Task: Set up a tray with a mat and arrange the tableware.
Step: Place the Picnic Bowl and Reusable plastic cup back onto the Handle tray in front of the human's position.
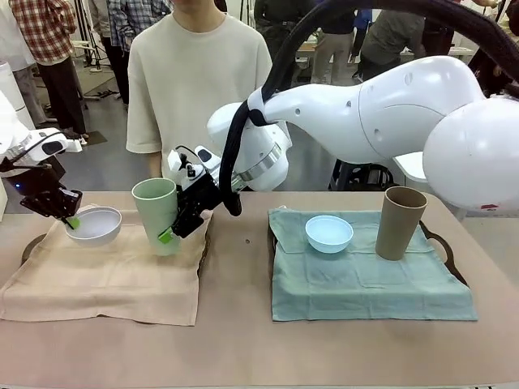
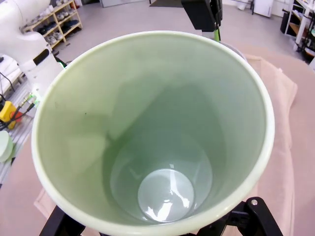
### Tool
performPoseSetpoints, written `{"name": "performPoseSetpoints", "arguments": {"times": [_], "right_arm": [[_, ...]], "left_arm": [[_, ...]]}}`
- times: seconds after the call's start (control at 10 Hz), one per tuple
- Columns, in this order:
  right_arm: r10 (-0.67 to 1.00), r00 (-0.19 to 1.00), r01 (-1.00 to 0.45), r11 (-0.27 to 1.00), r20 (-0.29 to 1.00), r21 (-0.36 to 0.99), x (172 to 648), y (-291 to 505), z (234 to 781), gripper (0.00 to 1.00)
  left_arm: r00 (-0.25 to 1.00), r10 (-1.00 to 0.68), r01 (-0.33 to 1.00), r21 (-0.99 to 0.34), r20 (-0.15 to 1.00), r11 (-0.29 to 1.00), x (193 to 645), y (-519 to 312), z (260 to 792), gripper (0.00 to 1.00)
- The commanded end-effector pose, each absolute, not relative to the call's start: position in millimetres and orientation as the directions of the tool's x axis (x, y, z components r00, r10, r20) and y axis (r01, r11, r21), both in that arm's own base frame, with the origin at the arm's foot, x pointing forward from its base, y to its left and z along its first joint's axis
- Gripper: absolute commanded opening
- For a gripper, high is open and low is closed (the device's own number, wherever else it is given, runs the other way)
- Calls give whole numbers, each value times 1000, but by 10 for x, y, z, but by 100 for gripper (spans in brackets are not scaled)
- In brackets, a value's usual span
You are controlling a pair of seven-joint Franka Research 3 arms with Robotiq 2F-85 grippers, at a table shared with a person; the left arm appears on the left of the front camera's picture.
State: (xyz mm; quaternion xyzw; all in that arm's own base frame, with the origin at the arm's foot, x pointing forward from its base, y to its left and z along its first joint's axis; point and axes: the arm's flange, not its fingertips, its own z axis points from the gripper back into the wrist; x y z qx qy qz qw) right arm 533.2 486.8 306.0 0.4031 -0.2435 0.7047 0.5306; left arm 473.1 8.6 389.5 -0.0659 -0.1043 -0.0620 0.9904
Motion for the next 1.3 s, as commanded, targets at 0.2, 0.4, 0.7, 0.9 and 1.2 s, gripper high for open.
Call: {"name": "performPoseSetpoints", "arguments": {"times": [0.2,0.4,0.7,0.9,1.2], "right_arm": [[518,-188,-936,-353,835,8,5432,4913,2888,81],[516,-185,-936,-352,836,10,5475,4918,2846,81],[516,-181,-936,-352,837,14,5473,4913,2844,81],[512,-179,-936,-352,840,15,5479,4917,2846,81],[501,-193,-927,-374,844,11,5479,4915,2850,81]], "left_arm": [[961,-125,159,-126,247,979,4833,31,3713,4],[960,-126,162,-127,249,979,4876,7,3669,4],[964,-130,163,-130,232,978,4911,-22,3582,4],[967,-126,158,-132,223,979,4934,-27,3566,4],[969,-130,160,-131,208,979,4968,-41,3525,4]]}}
